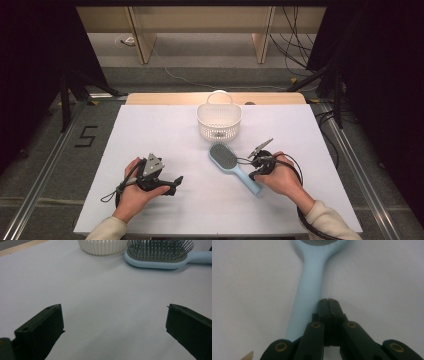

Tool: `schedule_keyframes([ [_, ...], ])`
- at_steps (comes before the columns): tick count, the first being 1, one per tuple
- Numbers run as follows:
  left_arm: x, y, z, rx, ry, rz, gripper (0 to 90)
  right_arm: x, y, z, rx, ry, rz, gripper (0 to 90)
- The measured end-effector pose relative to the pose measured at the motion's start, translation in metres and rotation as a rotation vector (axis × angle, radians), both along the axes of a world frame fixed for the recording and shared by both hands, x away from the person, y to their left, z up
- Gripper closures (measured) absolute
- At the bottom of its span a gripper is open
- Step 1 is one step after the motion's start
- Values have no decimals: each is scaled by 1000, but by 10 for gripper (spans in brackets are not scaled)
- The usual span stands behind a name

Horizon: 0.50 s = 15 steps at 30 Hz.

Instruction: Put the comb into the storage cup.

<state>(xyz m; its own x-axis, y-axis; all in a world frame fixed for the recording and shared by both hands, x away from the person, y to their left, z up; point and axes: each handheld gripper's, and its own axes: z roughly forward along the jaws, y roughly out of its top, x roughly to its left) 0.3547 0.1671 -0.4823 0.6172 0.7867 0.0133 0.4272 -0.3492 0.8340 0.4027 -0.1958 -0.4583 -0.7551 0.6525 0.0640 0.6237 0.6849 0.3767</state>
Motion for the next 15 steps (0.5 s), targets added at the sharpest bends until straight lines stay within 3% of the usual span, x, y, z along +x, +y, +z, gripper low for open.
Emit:
schedule_keyframes([
  [10, 0, 0, 0, -7, 3, -1, 15, -1, 1, -2, 15, 8, 7, 900],
  [15, 0, 0, 0, -3, 5, -2, 20, 0, -4, -2, 46, -27, 0, 886],
])
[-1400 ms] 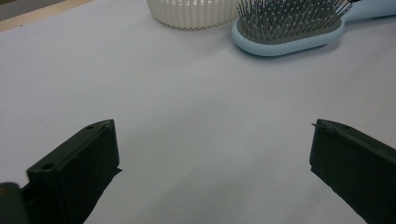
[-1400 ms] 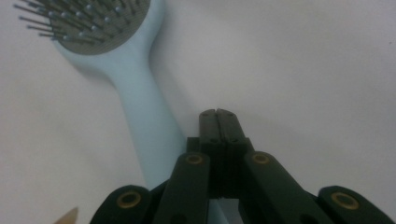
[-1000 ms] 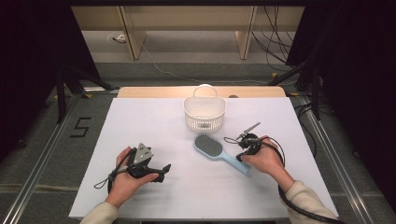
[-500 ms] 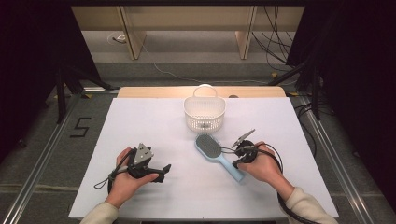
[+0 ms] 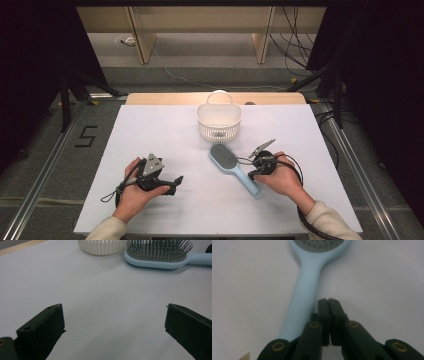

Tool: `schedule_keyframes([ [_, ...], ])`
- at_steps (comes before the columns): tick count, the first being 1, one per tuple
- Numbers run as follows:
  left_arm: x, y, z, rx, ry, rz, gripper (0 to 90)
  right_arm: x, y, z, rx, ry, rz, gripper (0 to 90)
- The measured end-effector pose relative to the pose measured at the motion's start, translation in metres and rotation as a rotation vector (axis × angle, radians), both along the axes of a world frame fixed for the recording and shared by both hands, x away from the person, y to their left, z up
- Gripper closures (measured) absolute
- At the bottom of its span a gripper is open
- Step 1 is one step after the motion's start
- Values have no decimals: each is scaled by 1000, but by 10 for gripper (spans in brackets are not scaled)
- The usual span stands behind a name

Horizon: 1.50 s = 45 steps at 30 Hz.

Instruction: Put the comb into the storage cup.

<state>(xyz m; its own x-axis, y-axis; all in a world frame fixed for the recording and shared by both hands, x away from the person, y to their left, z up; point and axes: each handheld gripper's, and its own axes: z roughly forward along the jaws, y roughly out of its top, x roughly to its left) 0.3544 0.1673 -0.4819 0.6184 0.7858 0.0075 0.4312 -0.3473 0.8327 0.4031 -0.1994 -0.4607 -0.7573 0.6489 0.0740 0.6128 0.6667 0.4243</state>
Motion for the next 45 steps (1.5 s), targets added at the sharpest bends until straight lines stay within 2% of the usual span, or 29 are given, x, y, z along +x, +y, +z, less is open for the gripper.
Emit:
schedule_keyframes([
  [5, 0, 0, 0, 0, -2, 0, 21, 1, -8, 3, 54, -62, -24, 812],
  [6, 0, 0, 0, 1, -1, -1, 20, 1, -10, 3, 69, -87, -23, 798],
  [8, 0, 0, 1, 0, -3, 0, 21, 1, -15, 5, 113, -134, -45, 782],
  [11, 0, 0, 1, -2, -5, 0, 21, 0, -23, 9, 196, -202, -40, 722],
  [16, -1, 0, 2, -3, -7, -2, 20, -5, -34, 14, 348, -293, -30, 548],
  [20, -1, 0, 2, 0, -8, -4, 21, -11, -42, 15, 432, -303, -40, 389],
  [23, -1, -1, 3, -4, -12, -10, 20, -15, -47, 15, 490, -344, -43, 287],
  [26, -2, -2, 3, -3, -13, -14, 20, -19, -52, 15, 513, -385, -44, 225],
  [28, -2, -2, 3, -4, -11, -14, 20, -21, -55, 17, 526, -432, -54, 196],
  [29, -2, -2, 3, -4, -12, -13, 20, -22, -56, 18, 533, -434, -55, 170],
  [45, -2, -1, 3, -3, -11, -9, 19, -34, -75, 30, 579, -500, -82, 135],
])
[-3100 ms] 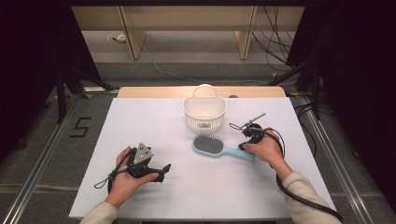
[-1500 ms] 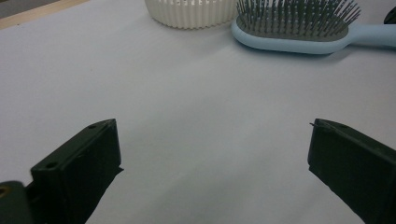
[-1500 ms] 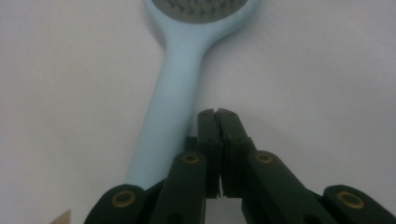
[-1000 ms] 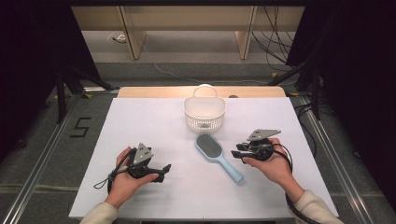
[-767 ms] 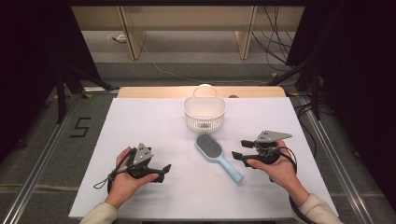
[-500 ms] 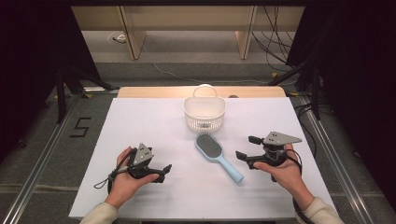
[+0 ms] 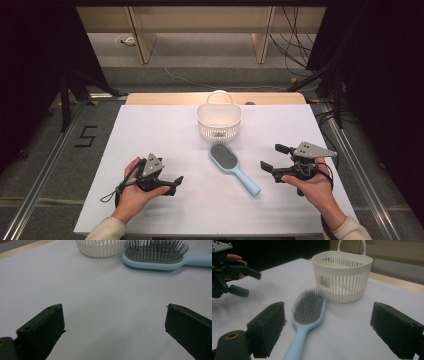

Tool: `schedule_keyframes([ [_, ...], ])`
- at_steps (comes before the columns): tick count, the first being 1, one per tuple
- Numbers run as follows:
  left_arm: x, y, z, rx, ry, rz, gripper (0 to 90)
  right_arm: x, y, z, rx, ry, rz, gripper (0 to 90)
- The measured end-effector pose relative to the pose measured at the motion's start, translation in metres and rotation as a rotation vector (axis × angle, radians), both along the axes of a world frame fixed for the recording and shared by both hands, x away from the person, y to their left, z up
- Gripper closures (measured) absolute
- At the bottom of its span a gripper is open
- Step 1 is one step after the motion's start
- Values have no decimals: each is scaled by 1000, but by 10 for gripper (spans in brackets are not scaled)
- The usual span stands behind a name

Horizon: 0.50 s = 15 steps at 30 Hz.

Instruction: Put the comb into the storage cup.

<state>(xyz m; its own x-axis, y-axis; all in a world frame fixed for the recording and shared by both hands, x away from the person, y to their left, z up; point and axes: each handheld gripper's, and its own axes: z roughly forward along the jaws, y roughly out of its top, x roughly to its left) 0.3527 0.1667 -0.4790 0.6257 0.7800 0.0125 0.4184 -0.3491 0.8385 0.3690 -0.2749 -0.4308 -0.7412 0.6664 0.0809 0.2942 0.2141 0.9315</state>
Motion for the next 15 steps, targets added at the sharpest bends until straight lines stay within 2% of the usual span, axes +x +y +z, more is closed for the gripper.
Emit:
schedule_keyframes([
  [10, 0, -1, 0, 1, 1, 2, 19, 3, 10, 14, -9, -13, 5, 138],
  [14, 1, -1, -1, 0, 1, 3, 19, 5, 14, 17, -21, -8, 7, 138],
  [15, 1, -1, -1, -1, 1, 4, 20, 7, 19, 18, -39, 4, 16, 139],
])
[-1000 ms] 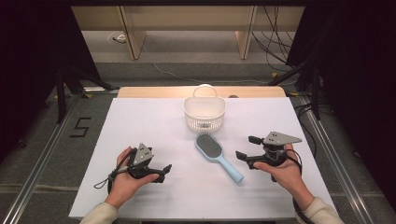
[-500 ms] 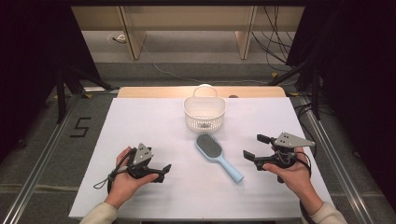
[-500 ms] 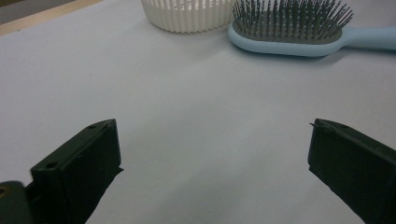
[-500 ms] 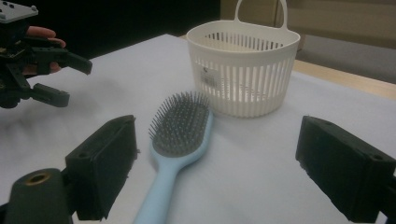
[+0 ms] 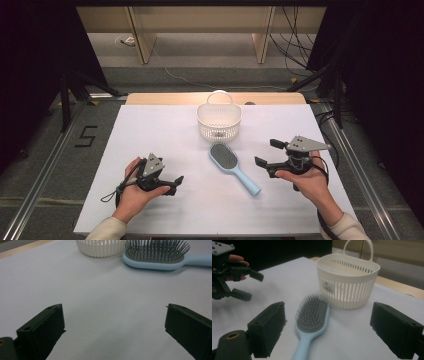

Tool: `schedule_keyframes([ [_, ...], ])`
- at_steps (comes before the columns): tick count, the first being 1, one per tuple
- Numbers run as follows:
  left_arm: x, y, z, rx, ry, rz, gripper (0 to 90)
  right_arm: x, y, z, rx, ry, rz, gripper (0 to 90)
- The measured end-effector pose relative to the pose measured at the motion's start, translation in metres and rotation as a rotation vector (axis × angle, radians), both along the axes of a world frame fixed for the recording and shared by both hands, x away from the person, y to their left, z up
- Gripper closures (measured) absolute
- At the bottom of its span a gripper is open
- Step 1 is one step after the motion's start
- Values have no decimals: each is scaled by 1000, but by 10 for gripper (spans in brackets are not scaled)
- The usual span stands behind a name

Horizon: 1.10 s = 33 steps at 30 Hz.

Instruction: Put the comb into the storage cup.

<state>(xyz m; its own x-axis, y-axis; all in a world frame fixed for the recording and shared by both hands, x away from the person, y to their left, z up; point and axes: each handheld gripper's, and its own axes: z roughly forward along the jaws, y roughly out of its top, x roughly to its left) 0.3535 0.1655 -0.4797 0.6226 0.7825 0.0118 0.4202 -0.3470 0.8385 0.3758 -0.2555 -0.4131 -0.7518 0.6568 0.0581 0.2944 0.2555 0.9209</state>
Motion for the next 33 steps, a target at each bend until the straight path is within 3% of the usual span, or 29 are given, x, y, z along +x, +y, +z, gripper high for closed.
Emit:
schedule_keyframes([
  [6, 0, -1, 0, 1, 2, -1, 19, 8, 21, -4, -100, 70, 34, 140],
  [10, 0, -1, 0, 0, 3, 1, 20, 15, 37, -12, -196, 152, 56, 155],
  [16, 0, -1, 0, 3, 1, -5, 20, 27, 57, -27, -389, 349, 61, 165],
  [19, 0, -1, 0, 0, 1, -3, 20, 32, 67, -32, -438, 412, 44, 198],
  [22, 0, -1, -1, -1, 2, -3, 20, 37, 77, -34, -468, 434, 55, 221],
  [27, 0, -1, -1, -2, 2, -5, 20, 45, 93, -37, -579, 481, 72, 255],
  [28, 0, -1, -1, -2, 2, -5, 20, 45, 93, -37, -579, 481, 72, 255],
  [31, 1, -1, -1, -3, 2, -5, 20, 52, 104, -39, -658, 545, 69, 277],
  [33, 1, -1, -1, -3, 2, -6, 20, 55, 108, -40, -676, 564, 64, 295],
])
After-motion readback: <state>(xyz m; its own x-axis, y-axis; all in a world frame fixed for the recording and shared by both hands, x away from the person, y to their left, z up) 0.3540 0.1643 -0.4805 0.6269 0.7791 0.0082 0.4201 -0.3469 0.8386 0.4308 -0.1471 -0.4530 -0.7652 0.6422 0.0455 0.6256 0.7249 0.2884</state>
